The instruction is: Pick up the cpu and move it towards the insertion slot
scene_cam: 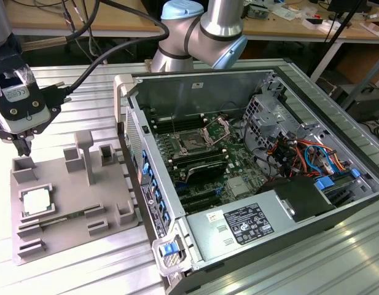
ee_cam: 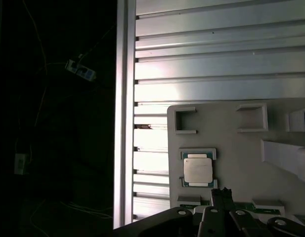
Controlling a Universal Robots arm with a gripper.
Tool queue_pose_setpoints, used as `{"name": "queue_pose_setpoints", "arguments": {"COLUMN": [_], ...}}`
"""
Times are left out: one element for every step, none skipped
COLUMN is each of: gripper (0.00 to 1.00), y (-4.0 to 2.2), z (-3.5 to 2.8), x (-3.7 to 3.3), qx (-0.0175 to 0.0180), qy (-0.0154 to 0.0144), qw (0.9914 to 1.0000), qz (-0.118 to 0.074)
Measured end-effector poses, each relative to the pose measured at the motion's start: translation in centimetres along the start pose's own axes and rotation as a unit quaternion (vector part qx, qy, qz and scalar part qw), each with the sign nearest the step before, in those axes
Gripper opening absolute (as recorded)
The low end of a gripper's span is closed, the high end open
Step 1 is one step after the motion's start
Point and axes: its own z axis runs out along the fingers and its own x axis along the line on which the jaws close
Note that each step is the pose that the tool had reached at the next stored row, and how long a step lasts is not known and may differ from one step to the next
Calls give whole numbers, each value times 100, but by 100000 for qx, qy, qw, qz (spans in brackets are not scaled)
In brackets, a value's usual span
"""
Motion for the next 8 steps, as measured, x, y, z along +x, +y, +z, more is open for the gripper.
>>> {"name": "queue_pose_setpoints", "arguments": {"gripper": [11,11,11,11,11,11,11,11], "y": [0,0,0,0,0,0,-1,0], "z": [1,3,5,6,8,11,14,15], "x": [0,0,0,0,0,0,0,0], "qx": [-1,0,-2,0,-1,0,0,0], "qy": [1,1,0,2,2,-1,1,0], "qw": [100000,100000,100000,100000,100000,100000,100000,100000], "qz": [0,-1,0,-1,1,2,-1,0]}}
